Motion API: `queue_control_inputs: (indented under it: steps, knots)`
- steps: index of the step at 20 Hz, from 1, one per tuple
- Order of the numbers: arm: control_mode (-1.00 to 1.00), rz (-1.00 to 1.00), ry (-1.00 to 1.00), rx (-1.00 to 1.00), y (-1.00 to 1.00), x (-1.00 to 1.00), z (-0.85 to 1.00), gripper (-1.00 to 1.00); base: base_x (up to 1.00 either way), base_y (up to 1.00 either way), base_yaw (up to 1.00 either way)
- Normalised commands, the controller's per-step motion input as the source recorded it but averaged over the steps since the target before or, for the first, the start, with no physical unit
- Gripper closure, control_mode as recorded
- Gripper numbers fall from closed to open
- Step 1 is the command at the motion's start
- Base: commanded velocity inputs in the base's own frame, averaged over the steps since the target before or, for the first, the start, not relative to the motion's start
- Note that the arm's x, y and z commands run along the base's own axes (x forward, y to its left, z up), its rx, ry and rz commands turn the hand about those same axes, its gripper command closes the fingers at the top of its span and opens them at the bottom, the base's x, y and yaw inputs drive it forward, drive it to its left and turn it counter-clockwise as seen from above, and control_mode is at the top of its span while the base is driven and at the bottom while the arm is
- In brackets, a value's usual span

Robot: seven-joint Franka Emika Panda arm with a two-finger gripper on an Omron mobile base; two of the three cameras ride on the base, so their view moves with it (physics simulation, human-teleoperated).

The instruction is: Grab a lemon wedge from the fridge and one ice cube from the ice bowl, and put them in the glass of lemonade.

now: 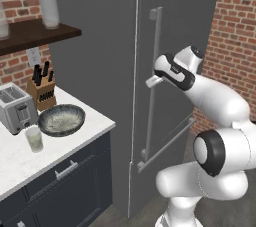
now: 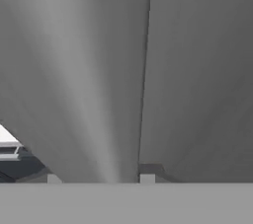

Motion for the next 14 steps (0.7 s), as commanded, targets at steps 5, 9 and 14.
queue_control_inputs:
  steps: [5,9,14]
  knots:
    - [-1.00,0.00,-0.07,0.00,-0.93,-0.07,0.00,1.00,0.00,0.00,0.00]
    - [-1.00,0.00,-0.04,0.00,-0.92,0.00,0.00,1.00,0.00,0.00,0.00]
    - [-1.00,0.00,-0.06,0.01,-0.97,0.00,0.02,1.00,0.00,0.00,0.00]
